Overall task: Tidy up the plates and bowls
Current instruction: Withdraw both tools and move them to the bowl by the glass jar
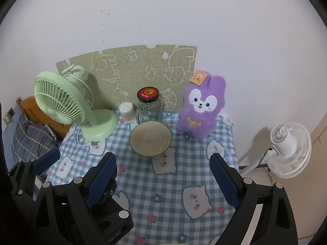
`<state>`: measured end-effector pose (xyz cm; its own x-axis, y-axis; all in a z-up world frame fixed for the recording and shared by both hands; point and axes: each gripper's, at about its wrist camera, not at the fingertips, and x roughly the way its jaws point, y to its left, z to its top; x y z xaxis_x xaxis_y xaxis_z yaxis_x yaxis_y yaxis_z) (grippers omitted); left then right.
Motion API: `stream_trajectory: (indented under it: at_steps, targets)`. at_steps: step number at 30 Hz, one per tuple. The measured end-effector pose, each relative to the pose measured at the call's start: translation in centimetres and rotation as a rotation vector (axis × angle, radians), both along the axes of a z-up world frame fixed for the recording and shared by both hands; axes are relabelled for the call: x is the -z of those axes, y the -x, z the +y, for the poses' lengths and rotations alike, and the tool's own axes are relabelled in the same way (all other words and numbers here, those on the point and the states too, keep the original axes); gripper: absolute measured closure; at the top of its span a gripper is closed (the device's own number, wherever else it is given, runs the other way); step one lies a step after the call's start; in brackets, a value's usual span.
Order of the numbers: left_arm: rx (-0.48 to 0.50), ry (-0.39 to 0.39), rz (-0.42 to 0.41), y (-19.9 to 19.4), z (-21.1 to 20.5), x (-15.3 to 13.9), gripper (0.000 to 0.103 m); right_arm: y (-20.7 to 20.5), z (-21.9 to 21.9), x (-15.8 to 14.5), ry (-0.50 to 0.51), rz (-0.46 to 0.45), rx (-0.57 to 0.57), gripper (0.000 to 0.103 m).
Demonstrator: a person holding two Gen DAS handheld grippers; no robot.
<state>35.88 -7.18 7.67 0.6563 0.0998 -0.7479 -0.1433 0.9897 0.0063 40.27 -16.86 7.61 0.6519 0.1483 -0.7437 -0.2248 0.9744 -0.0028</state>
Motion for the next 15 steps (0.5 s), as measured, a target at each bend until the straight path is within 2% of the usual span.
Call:
stream_trajectory:
  at_steps: [7, 15]
  targets:
    - [-0.032, 0.009, 0.013, -2.8, 0.3, 1.9, 0.009, -3.1, 0.2, 1.9, -0.014, 0.012, -0.029, 0.008]
    - [-0.069, -0.017, 0.016, -5.3, 0.9, 3.5, 0.012, -6.3, 1.1, 3.9, -0.018, 0.013, -0.070, 0.008]
